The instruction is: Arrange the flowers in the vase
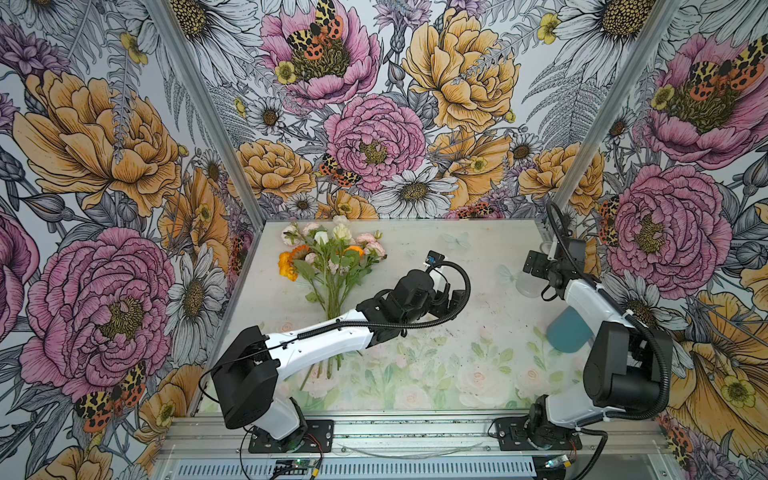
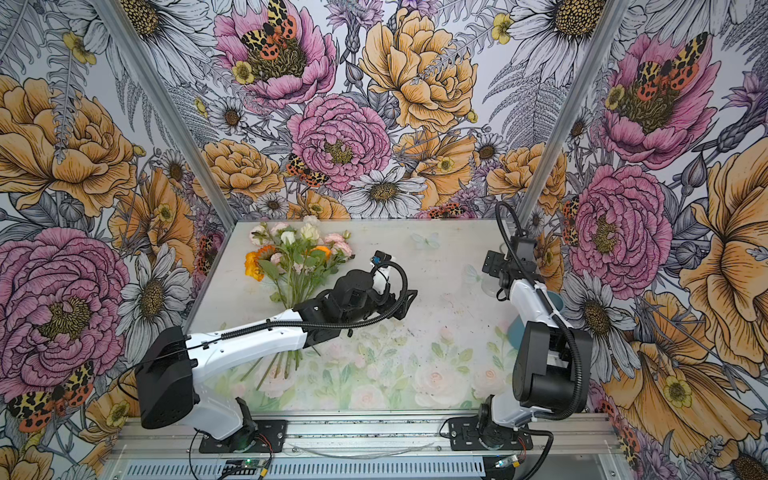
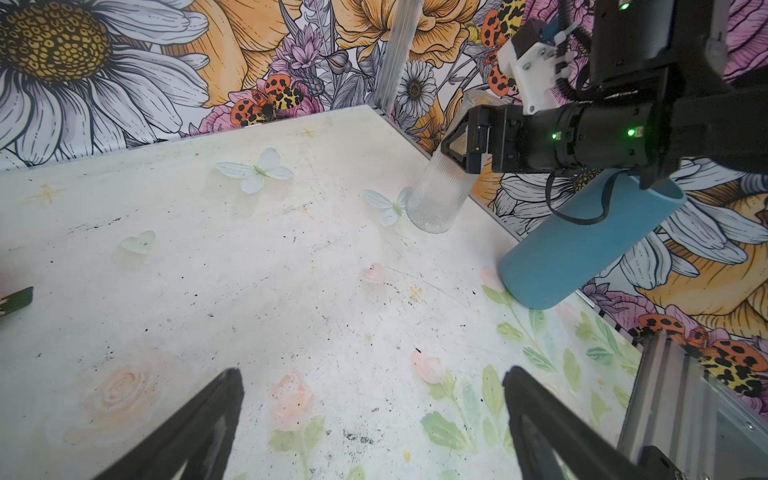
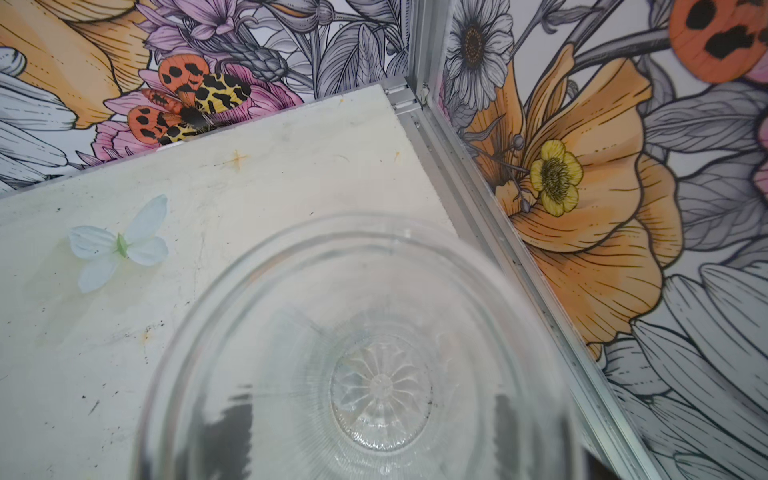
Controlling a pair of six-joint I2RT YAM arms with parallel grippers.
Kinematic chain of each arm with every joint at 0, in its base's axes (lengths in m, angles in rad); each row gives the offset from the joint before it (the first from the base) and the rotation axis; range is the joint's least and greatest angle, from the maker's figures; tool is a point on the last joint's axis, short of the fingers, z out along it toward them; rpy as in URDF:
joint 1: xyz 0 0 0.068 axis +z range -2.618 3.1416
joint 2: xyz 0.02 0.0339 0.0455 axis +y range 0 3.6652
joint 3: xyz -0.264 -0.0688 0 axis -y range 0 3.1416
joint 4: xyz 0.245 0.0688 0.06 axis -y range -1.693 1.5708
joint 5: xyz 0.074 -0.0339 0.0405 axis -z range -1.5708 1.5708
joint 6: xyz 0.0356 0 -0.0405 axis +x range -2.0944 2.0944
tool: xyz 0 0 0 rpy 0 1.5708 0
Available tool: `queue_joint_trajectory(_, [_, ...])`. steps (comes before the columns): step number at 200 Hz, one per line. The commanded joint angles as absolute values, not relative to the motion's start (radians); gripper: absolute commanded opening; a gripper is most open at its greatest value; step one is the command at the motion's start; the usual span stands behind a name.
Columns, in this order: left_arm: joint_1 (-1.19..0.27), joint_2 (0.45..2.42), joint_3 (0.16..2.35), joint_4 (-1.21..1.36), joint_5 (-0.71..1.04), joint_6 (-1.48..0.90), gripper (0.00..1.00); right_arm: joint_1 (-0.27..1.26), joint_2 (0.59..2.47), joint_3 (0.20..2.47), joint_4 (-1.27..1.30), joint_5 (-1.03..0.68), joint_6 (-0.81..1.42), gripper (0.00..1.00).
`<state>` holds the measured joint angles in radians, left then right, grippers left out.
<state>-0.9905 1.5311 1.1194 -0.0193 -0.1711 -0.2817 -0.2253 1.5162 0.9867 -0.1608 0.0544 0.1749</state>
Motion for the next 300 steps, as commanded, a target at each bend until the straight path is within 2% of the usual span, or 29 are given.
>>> queue_joint_trajectory(1, [-0.976, 1.509, 1.107, -0.019, -0.172, -0.287, 0.99, -0.216, 1.469, 0.934, 0.01, 0.039, 0.152, 0.95])
queue_joint_trajectory(98, [-0.971, 1.525, 1.098, -0.021, -0.163, -0.299, 0.99, -0.198, 1.455, 0.854, 0.164, 0.131, 0.123, 0.9])
queue_joint_trajectory(126, [-0.969, 1.525, 1.093, -0.028, -0.163, -0.3, 0.99, -0.198, 1.472, 0.847, 0.204, 0.112, 0.115, 0.89])
queue_joint_trajectory(173, [-0.971, 1.508, 1.072, -0.028, -0.157, -0.305, 0.99, -0.199, 1.476, 0.835, 0.244, 0.096, 0.126, 0.75])
queue_joint_trajectory(253, [-0.972, 1.487, 1.063, -0.038, -0.169, -0.302, 0.99, -0.195, 1.431, 0.782, 0.304, 0.078, 0.128, 0.6])
queue_joint_trajectory(300, [-0.972, 1.483, 1.063, -0.038, -0.171, -0.31, 0.99, -0.195, 1.414, 0.77, 0.36, -0.004, 0.128, 0.47])
